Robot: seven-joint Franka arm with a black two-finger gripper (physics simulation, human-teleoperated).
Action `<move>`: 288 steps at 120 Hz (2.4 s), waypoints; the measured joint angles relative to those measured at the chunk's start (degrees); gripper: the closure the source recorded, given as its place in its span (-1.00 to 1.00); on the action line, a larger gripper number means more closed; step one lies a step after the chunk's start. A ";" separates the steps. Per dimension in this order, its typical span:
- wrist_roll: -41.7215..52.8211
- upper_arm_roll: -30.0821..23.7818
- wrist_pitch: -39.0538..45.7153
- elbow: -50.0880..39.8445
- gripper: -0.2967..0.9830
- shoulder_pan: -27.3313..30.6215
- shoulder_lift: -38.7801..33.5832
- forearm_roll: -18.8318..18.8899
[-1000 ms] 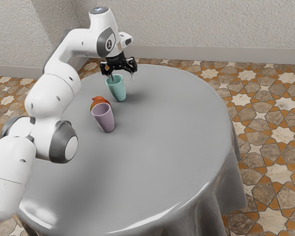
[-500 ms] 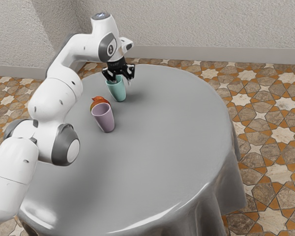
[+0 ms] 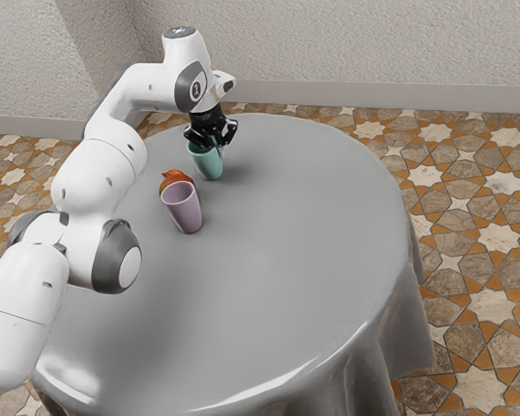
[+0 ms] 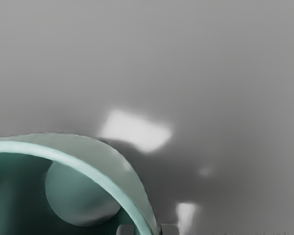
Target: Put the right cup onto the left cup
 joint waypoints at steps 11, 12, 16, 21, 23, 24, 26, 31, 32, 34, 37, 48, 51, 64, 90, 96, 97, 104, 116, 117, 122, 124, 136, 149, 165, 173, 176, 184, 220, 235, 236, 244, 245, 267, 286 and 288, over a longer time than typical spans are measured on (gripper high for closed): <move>-0.31 0.00 -0.11 -0.05 0.66 0.00 0.00 0.00; -0.34 -0.01 -0.12 -0.06 0.67 0.00 0.00 0.01; -0.44 -0.01 -0.15 -0.07 0.67 0.00 0.00 0.04; -0.57 -0.01 -0.20 -0.10 0.68 0.00 0.00 0.08; -0.62 -0.02 -0.22 -0.10 0.68 0.00 -0.02 0.09; -0.64 -0.02 -0.23 -0.10 0.68 0.00 -0.03 0.10; -0.69 -0.02 -0.27 -0.11 0.68 -0.01 -0.05 0.11; -0.80 0.01 -0.39 -0.07 0.68 -0.05 -0.09 0.11; -0.82 0.01 -0.41 -0.07 0.68 -0.05 -0.10 0.11; -0.87 0.02 -0.48 -0.07 0.68 -0.06 -0.12 0.11; -0.93 0.02 -0.58 -0.05 0.68 -0.07 -0.16 0.11; -1.13 0.14 -1.07 -0.05 0.69 -0.08 -0.46 0.15; -1.18 0.16 -1.27 -0.07 0.69 -0.08 -0.60 0.18; -1.40 0.17 -2.43 -2.36 0.69 -0.25 -3.64 0.32; -1.94 -0.40 -3.71 -13.52 0.69 -1.73 -15.41 0.52; -2.16 -0.66 -3.86 -16.49 0.69 -1.91 -17.99 0.55; -2.20 -0.72 -3.87 -17.10 0.69 -1.93 -18.44 0.55; -2.48 -1.25 -3.85 -22.33 0.69 -2.24 -22.43 0.68; -3.10 -3.68 -3.54 -31.17 0.69 -2.51 -29.60 2.25; -3.17 -3.84 -3.51 -31.76 0.69 -2.51 -30.12 2.38; -3.52 -4.72 -3.33 -34.76 0.69 -2.48 -32.71 3.14; -3.68 -5.22 -3.27 -35.73 0.69 -2.45 -33.58 3.51; -4.59 -6.71 -2.46 -41.38 0.69 -2.38 -38.01 5.05; -5.48 -7.84 -1.44 -45.61 0.69 -2.15 -41.23 5.86; -6.47 -8.43 0.18 -50.57 0.69 -2.00 -43.79 6.56; -6.89 -8.50 0.98 -51.91 0.69 -1.86 -44.07 6.73; -7.04 -8.52 1.23 -52.36 0.69 -1.72 -44.11 6.78; -7.40 -8.53 1.92 -53.13 0.69 -1.42 -44.16 6.87; -8.67 -8.54 4.61 -58.32 0.69 -1.14 -46.95 6.94; -9.07 -8.58 6.24 -61.30 0.69 -1.21 -48.67 6.94; -9.09 -8.58 6.33 -61.41 0.69 -1.21 -48.74 6.94; -9.35 -8.82 6.99 -61.89 0.69 -1.25 -49.19 6.96; -9.38 -8.85 7.06 -61.93 0.69 -1.26 -49.24 6.97; -10.17 -9.31 8.07 -64.28 0.69 -1.30 -50.79 7.02; -10.82 -9.33 9.21 -65.30 0.69 -1.11 -50.99 7.03; -10.88 -9.33 9.30 -65.38 0.69 -1.10 -50.99 7.03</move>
